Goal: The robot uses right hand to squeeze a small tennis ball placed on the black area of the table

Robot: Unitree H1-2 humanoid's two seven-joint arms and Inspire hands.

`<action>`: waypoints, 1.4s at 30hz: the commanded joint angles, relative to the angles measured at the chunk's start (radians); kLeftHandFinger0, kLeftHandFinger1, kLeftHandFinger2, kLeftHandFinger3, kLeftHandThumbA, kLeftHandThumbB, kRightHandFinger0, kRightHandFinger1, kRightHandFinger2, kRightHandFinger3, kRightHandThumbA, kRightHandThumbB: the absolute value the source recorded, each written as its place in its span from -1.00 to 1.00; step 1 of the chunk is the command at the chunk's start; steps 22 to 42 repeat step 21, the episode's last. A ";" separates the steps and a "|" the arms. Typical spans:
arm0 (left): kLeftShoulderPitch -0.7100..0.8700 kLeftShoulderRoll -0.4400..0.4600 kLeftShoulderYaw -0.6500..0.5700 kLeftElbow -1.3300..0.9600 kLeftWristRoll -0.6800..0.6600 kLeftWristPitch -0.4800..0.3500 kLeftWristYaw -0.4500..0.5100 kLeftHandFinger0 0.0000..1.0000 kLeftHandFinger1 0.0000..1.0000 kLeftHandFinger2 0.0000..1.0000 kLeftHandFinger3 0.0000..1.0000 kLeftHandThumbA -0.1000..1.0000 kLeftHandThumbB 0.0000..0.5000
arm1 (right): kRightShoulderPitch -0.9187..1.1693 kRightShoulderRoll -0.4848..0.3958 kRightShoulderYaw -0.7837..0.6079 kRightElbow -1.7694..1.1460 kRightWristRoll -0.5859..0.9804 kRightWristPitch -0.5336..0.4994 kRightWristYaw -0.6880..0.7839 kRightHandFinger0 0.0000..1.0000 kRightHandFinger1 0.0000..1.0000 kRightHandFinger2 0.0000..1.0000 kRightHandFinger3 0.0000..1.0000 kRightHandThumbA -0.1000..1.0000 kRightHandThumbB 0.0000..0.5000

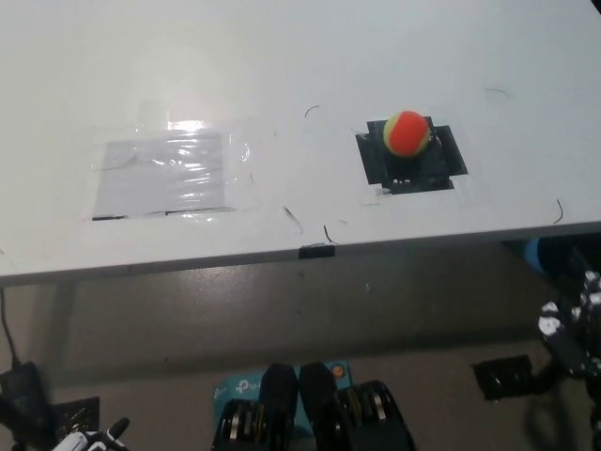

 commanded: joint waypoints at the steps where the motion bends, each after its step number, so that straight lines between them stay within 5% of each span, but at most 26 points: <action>1: 0.013 0.030 0.016 -0.023 0.011 -0.015 0.000 -0.57 -0.59 -0.20 0.02 1.00 1.00 | 0.026 0.067 -0.119 0.092 0.287 -0.290 0.035 0.14 0.78 0.87 0.93 -0.72 -0.40; 13: 0.013 0.020 0.024 -0.008 -0.007 -0.013 -0.002 -0.62 -0.65 -0.23 0.08 1.00 1.00 | 0.027 0.131 -0.247 0.288 0.370 -0.175 0.056 -0.13 0.63 0.78 0.88 -0.34 -0.51; 16: 0.010 0.016 0.025 0.001 -0.007 -0.014 0.000 -0.62 -0.67 -0.29 0.04 1.00 1.00 | 0.028 0.150 -0.259 0.251 0.374 -0.102 0.027 -0.30 0.29 0.44 0.71 -0.45 -0.55; 20: 0.011 0.015 0.027 -0.005 -0.011 -0.006 -0.005 -0.62 -0.66 -0.30 -0.02 1.00 1.00 | 0.033 0.150 -0.250 0.240 0.360 -0.093 0.021 -0.32 0.14 0.28 0.67 -0.37 -0.48; 42: 0.011 0.015 0.027 -0.005 -0.011 -0.006 -0.005 -0.62 -0.66 -0.30 -0.02 1.00 1.00 | 0.033 0.150 -0.250 0.240 0.360 -0.093 0.021 -0.32 0.14 0.28 0.67 -0.37 -0.48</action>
